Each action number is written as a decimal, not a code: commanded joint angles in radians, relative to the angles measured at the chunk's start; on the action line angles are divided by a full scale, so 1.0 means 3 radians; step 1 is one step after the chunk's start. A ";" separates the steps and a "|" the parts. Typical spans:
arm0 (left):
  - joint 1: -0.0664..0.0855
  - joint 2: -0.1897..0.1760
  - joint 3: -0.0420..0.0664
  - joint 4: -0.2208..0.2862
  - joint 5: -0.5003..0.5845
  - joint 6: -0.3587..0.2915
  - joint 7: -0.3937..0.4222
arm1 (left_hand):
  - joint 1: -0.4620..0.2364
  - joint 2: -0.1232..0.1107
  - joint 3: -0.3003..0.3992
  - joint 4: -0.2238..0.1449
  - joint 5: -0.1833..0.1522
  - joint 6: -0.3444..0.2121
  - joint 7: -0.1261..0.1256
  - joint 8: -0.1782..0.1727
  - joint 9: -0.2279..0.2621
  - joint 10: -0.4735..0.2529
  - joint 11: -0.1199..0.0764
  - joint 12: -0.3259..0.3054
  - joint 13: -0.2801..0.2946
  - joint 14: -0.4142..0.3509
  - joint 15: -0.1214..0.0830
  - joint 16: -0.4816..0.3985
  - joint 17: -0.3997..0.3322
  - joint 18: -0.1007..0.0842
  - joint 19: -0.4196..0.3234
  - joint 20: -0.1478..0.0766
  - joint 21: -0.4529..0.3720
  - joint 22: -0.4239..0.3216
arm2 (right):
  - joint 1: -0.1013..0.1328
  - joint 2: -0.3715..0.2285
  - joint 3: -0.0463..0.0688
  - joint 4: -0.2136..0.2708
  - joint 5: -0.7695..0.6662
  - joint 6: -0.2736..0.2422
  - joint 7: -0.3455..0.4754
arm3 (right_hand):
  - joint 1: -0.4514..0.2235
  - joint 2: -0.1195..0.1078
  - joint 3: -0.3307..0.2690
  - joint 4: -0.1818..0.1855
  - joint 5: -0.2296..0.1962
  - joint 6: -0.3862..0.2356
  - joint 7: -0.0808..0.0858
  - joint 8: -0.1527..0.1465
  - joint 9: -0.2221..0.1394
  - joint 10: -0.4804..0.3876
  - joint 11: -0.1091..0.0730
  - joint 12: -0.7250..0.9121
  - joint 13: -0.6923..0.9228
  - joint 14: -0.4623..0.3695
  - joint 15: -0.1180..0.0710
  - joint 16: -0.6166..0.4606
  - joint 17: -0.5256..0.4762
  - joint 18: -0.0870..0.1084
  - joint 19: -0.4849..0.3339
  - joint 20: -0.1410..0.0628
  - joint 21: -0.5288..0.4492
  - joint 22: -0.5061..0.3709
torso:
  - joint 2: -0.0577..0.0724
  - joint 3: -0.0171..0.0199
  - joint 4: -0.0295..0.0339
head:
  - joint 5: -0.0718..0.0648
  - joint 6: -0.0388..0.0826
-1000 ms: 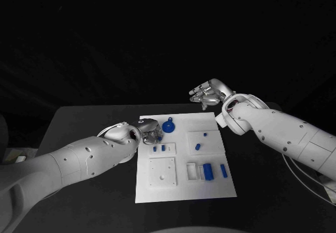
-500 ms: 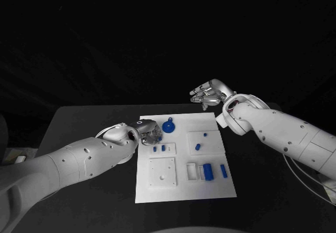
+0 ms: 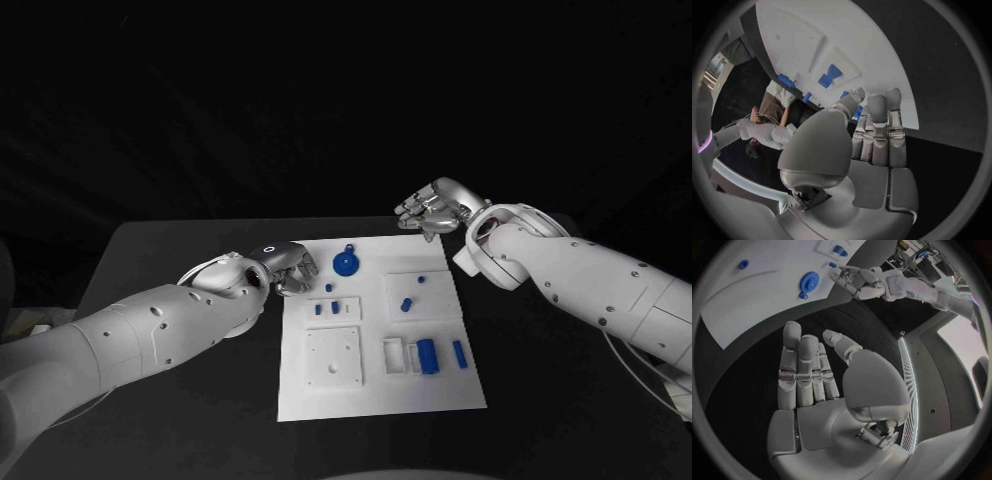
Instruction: Assemble the parts on the task board
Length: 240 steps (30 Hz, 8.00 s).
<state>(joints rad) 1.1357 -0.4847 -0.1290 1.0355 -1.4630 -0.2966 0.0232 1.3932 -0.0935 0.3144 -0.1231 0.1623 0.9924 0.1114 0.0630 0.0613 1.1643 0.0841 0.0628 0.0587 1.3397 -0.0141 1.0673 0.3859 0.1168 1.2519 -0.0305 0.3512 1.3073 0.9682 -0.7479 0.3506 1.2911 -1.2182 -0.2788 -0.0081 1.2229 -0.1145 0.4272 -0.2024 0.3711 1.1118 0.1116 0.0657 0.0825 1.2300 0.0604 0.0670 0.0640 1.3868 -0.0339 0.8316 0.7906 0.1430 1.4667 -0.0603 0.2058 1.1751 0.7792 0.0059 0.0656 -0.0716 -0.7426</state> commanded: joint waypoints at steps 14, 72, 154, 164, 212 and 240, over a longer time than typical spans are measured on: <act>0.0089 -0.0415 0.0300 0.0382 0.2763 -0.0286 0.0519 | -0.0129 0.0099 -0.0134 0.0233 -0.0193 0.0182 0.0069 0.0000 0.0008 0.0178 -0.0021 0.0005 0.0010 -0.0168 0.0035 -0.1428 -0.0533 -0.0149 -0.0282 0.0040 -0.0806 -0.0581 | -0.0287 -0.0199 -0.0008 0.0166 -0.1702 0.0296 -0.0619 | 0.0020 -0.0156 0.0429 0.0035 -0.0473 0.0157 -0.0033 -0.0008 -0.0021 0.0120 -0.0028 -0.0020 -0.0009 0.0065 -0.0025 0.0021 -0.0035 -0.0014 0.0128 -0.0009 0.0127 -0.0021 | -0.0007 -0.0005 0.0010 | -0.0067 0.0049; 0.0143 -0.0663 0.0330 0.0752 0.3706 -0.0127 0.0767 | -0.0111 0.0187 -0.0277 0.0104 -0.0178 0.0132 0.0106 0.0000 0.0007 -0.0088 0.0123 -0.0015 0.0000 -0.0376 0.0354 -0.3351 -0.0930 -0.0184 -0.0651 0.0351 -0.0896 -0.3146 | -0.0509 0.0007 -0.0232 0.0069 -0.2282 0.0105 -0.0909 | 0.0157 -0.0122 0.0585 -0.0002 -0.1043 0.0403 -0.0092 -0.0003 -0.0015 0.0386 -0.0114 -0.0017 0.0001 0.0126 -0.0061 0.0025 -0.0119 -0.0081 0.0113 -0.0046 0.0305 -0.0214 | -0.0008 -0.0003 0.0015 | -0.0049 0.0020; 0.0118 -0.0266 0.0326 0.0188 0.3718 -0.0088 0.0792 | -0.0102 0.0237 -0.0263 0.0104 -0.0170 0.0161 0.0100 0.0000 0.0007 -0.0097 0.0124 -0.0015 0.0000 -0.0378 0.0353 -0.3352 -0.0933 -0.0184 -0.0665 0.0348 -0.0854 -0.3178 | -0.1198 0.0354 -0.0223 0.0831 -0.2313 -0.0336 -0.0657 | 0.0165 0.0060 0.0711 -0.0198 -0.1073 0.0585 -0.0132 -0.0004 0.0017 0.0555 -0.0157 -0.0018 0.0004 0.0177 -0.0129 -0.0093 -0.0013 -0.0096 0.0118 -0.0123 0.0314 -0.0121 | -0.0171 -0.0076 0.0045 | 0.0450 -0.0208; 0.0111 -0.0266 0.0326 0.0188 0.3718 -0.0068 0.0783 | -0.0109 0.0243 -0.0264 0.0104 -0.0173 0.0160 0.0100 0.0000 0.0007 -0.0100 0.0125 -0.0015 0.0000 -0.0379 0.0354 -0.3351 -0.0934 -0.0185 -0.0669 0.0348 -0.0847 -0.3180 | -0.1212 0.0375 -0.0265 0.0789 -0.2415 -0.0279 -0.0747 | 0.0154 0.0055 0.0731 -0.0208 -0.1073 0.0589 -0.0134 -0.0005 0.0018 0.0560 -0.0158 -0.0018 0.0004 0.0182 -0.0130 -0.0097 -0.0010 -0.0094 0.0119 -0.0123 0.0321 -0.0115 | -0.0172 -0.0080 0.0043 | 0.0469 -0.0244; 0.0109 -0.0258 0.0326 0.0218 0.3719 -0.0007 0.0750 | -0.0117 0.0248 -0.0268 0.0105 -0.0174 0.0158 0.0101 0.0000 0.0007 -0.0102 0.0126 -0.0015 0.0000 -0.0379 0.0354 -0.3351 -0.0933 -0.0184 -0.0673 0.0349 -0.0838 -0.3186 | -0.1213 0.0484 -0.0356 0.0624 -0.2624 -0.0320 -0.1022 | 0.0138 0.0040 0.0766 -0.0225 -0.1072 0.0598 -0.0137 -0.0005 0.0020 0.0570 -0.0160 -0.0018 0.0004 0.0189 -0.0133 -0.0102 0.0006 -0.0090 0.0119 -0.0125 0.0338 -0.0101 | -0.0172 -0.0081 0.0044 | 0.0488 -0.0286; 0.0109 -0.0257 0.0326 0.0223 0.3718 0.0033 0.0721 | -0.0123 0.0259 -0.0277 0.0104 -0.0180 0.0158 0.0101 0.0000 0.0007 -0.0110 0.0128 -0.0015 0.0000 -0.0384 0.0356 -0.3351 -0.0930 -0.0185 -0.0680 0.0351 -0.0824 -0.3208 | -0.1213 0.0499 -0.0373 0.0635 -0.2729 -0.0432 -0.1231 | 0.0137 0.0035 0.0778 -0.0235 -0.1072 0.0606 -0.0140 -0.0004 0.0020 0.0577 -0.0161 -0.0018 0.0005 0.0192 -0.0133 -0.0102 0.0016 -0.0086 0.0120 -0.0126 0.0348 -0.0095 | -0.0174 -0.0078 0.0040 | 0.0479 -0.0292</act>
<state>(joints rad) 1.1679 -0.5642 -0.0320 1.1001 -0.3528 -0.3026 0.2373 1.3592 -0.0249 0.2341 -0.0903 0.1043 1.0342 0.1393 0.0629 0.0632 1.1397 0.1233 0.0627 0.0596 1.2239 0.0913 0.0656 0.1071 0.0693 1.0490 0.0767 0.1005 0.3457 0.6054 -0.5982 0.2395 1.4809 -2.0198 -0.4060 -0.3618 1.2739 -0.1030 0.6556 -0.2732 0.0462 1.2840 0.0695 0.0596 0.0874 1.3974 0.0102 0.0590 0.0648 1.4394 -0.0690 0.8073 0.7945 0.1008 1.4658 -0.0929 0.3056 1.1450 0.7270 -0.0174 0.0778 0.0719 -0.8301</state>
